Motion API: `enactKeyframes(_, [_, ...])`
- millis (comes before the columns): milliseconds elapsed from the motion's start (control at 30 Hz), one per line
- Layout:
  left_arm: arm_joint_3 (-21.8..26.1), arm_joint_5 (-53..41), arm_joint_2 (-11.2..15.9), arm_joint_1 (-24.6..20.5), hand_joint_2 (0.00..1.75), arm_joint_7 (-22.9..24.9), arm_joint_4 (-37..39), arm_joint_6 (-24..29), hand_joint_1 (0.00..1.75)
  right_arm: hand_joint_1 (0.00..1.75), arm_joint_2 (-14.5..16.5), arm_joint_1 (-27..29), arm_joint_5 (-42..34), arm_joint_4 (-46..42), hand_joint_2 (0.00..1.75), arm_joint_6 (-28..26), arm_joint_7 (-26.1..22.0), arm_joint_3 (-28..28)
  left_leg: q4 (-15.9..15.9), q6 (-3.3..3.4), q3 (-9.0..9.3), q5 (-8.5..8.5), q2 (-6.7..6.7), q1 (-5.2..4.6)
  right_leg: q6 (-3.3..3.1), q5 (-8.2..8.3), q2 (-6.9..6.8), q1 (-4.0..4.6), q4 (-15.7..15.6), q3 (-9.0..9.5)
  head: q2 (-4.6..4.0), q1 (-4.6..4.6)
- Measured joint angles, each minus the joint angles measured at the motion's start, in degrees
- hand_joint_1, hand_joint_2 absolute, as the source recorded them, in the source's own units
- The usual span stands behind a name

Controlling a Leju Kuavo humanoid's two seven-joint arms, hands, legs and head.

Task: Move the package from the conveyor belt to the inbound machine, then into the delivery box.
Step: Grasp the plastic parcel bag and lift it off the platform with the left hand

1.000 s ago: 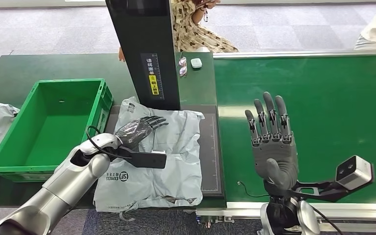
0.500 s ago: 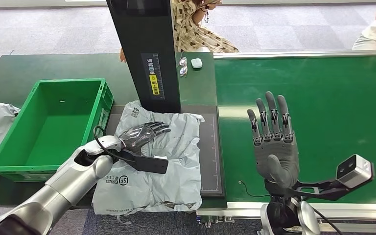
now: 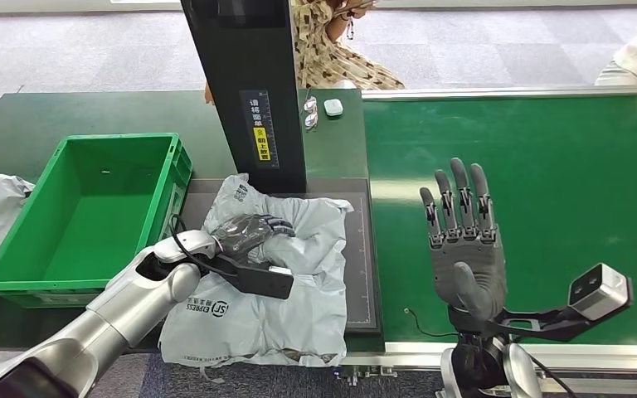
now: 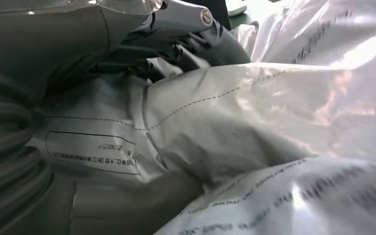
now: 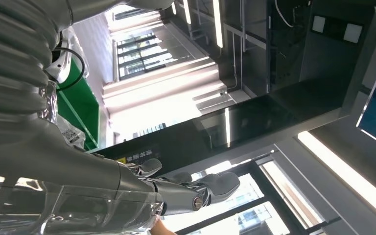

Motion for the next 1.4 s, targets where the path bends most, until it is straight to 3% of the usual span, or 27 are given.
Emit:
enactKeyframes(367, [-0.02, 0.98, -0.03, -0.04, 1.75, -0.08, -0.02, 1.51, 1.75, 0.00, 0.15, 0.03, 0.00, -0.28, 1.75, -0.54, 0.27, 0.00, 0.00, 0.00, 0.00, 0.00, 0.01, 0.01, 0.00, 0.00, 0.00, 0.00, 0.01, 0.00, 0.00, 0.00])
enactKeyframes(600, [2.59, 5.13, -0.12, 3.27, 1.75, 0.01, -4.16, 10.77, 1.75, 0.00, 0.18, 1.57, 0.45, -1.44, 1.75, -0.68, 0.50, -0.51, 0.00, 0.00, -0.02, -0.01, 0.00, 0.01, 0.01, -0.01, 0.00, 0.00, 0.00, -0.01, 0.00, -0.01])
enactKeyframes(1033, [23.99, 12.81, 0.01, 20.05, 1.75, -4.22, -31.47, 33.46, 1.75, 0.00, 0.33, 4.99, 0.76, -3.56, 1.75, -1.52, 0.57, -1.88, -0.03, -0.01, -0.09, -0.05, 0.07, 0.03, 0.00, -0.04, 0.06, 0.00, -0.01, -0.11, 0.00, -0.01])
enactKeyframes(1233, [33.71, 13.11, 0.01, 23.40, 1.75, -3.29, -38.31, 37.05, 1.75, 0.00, 0.33, 5.33, 0.60, -3.56, 1.75, -0.79, 0.33, -1.90, -0.04, -0.02, -0.08, -0.03, 0.06, 0.04, -0.01, -0.04, 0.04, 0.01, 0.00, -0.10, 0.00, 0.00])
enactKeyframes(1400, [40.25, 6.31, 0.20, 21.80, 1.75, 4.57, -38.59, 36.70, 1.75, 0.00, 0.67, 5.33, 0.57, -3.56, 1.75, 0.44, 0.60, -1.93, -0.03, -0.01, -0.07, 0.00, 0.05, 0.04, -0.01, -0.03, 0.03, 0.01, 0.01, -0.10, 0.00, 0.00])
